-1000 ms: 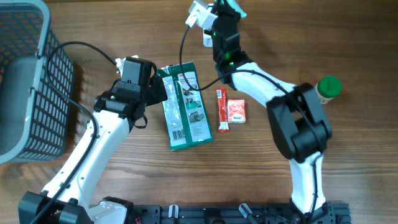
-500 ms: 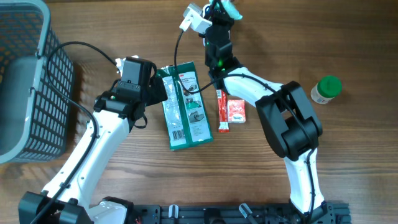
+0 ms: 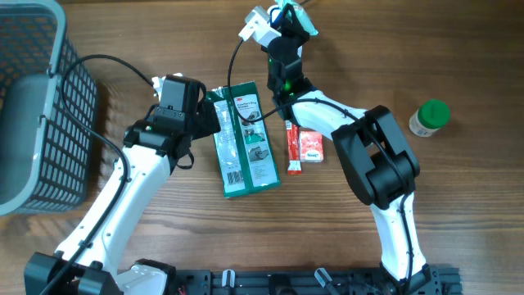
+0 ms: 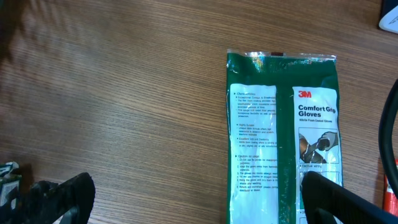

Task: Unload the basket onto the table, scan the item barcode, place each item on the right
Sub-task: 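Hold the tissue pack over the scanner window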

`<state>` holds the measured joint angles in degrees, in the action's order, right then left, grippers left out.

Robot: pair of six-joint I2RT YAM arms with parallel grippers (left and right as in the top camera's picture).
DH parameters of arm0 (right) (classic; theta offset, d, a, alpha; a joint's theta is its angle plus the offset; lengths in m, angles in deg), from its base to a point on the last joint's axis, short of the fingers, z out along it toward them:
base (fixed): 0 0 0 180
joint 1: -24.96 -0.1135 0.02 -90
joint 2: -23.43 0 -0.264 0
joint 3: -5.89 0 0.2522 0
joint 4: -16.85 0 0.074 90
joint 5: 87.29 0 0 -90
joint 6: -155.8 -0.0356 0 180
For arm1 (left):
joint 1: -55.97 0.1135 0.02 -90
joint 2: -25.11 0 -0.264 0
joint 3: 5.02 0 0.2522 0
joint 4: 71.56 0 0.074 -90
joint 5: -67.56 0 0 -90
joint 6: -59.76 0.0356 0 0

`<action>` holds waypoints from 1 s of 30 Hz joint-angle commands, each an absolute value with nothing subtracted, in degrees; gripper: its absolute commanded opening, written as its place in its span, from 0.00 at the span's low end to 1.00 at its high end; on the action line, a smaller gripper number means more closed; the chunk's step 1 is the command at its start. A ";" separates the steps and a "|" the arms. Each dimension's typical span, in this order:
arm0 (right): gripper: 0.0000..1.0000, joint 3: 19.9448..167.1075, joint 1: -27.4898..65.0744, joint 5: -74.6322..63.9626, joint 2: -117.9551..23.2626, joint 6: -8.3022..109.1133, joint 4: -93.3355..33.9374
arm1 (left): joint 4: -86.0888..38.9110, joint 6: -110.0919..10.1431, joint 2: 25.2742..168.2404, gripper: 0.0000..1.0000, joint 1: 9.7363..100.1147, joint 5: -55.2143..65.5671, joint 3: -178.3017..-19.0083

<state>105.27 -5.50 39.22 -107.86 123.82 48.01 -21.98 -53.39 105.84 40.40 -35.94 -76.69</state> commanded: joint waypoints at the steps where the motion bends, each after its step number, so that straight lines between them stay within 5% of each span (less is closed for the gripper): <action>1: 0.04 106.04 -5.96 40.64 -108.82 121.88 47.25 | -22.20 -52.74 105.95 1.00 40.73 -36.42 -77.13; 30: 0.04 106.06 -4.65 42.48 -103.16 100.55 46.44 | -22.20 -52.74 105.95 1.00 40.73 -36.42 -77.13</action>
<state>105.30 -5.57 42.83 -107.81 103.12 46.33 -21.98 -53.39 105.84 40.40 -35.94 -76.69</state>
